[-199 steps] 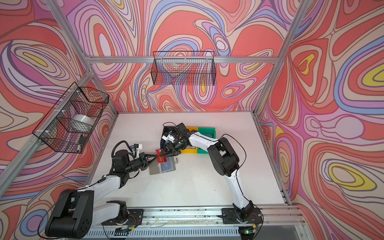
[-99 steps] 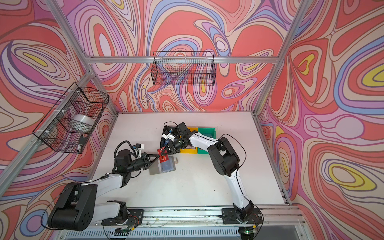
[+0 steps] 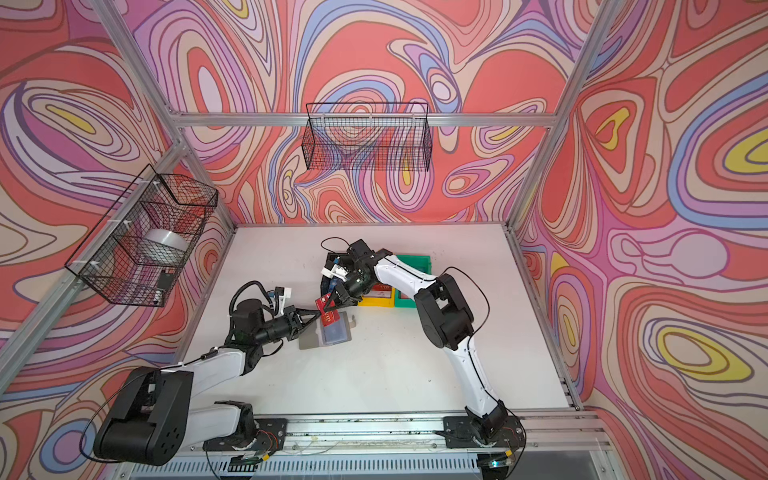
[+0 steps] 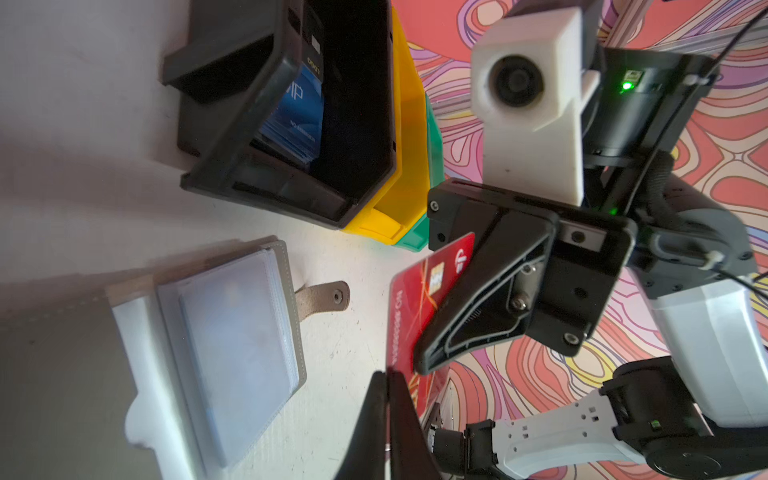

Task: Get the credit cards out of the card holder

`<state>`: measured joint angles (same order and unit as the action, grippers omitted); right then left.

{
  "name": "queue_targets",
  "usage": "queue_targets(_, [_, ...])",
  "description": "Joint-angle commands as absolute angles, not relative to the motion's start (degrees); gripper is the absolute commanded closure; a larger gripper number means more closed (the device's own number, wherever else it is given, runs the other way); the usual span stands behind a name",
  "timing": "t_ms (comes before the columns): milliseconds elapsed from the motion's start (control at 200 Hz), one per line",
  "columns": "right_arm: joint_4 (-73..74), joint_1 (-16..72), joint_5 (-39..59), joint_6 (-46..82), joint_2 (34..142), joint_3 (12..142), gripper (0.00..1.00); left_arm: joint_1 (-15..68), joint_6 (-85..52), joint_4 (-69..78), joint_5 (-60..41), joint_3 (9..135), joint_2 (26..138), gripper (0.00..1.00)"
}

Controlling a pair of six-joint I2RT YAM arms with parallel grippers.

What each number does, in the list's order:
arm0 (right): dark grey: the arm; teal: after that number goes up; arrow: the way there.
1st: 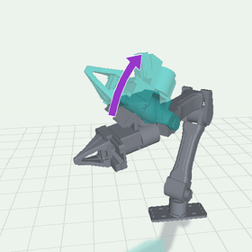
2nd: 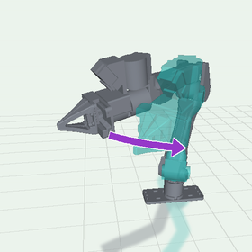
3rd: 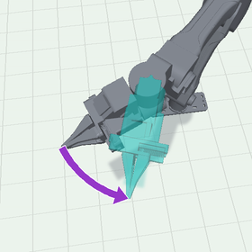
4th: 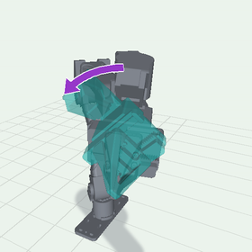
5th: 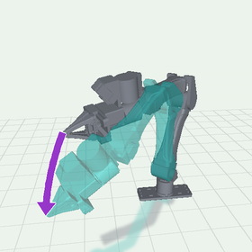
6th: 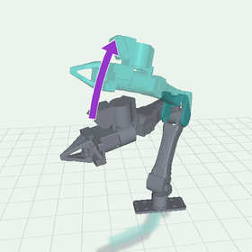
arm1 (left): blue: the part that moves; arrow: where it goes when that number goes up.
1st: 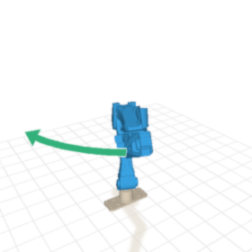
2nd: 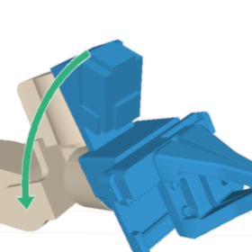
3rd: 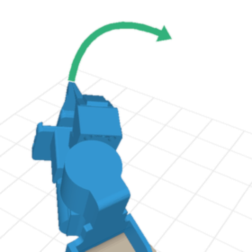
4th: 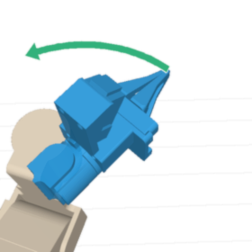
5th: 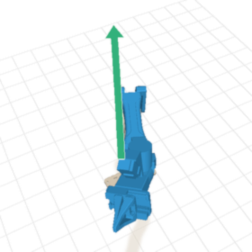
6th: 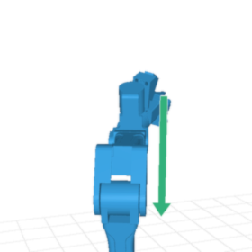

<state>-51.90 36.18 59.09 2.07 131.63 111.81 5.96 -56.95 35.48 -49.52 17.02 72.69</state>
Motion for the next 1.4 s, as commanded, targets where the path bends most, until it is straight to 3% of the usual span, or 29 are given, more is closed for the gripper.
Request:
queue_targets(0, [-74.5,34.8,45.8,-13.1,134.2,120.7,1.0,5.7,-54.1,28.8,-47.8,17.9,71.2,0.92])
queue_targets(391, [-82.5,34.5,16.4,-31.1,128.3,127.9,1.0,5.7,-52.6,20.2,-44.3,20.3,71.0,0.92])
queue_targets(581, [-84.5,34.3,6.8,-40.0,127.8,130.2,1.0,5.7,-51.0,15.6,-41.2,20.8,70.2,0.93])
queue_targets(912, [-82.7,34.3,-0.7,-48.5,131.3,131.8,1.0,5.7,-50.7,16.0,-41.4,21.4,73.4,0.93])
queue_targets(1397, [-79.8,34.1,-1.9,-57.1,136.5,133.7,1.0,5.7,-50.4,17.6,-41.0,22.7,77.3,0.93])
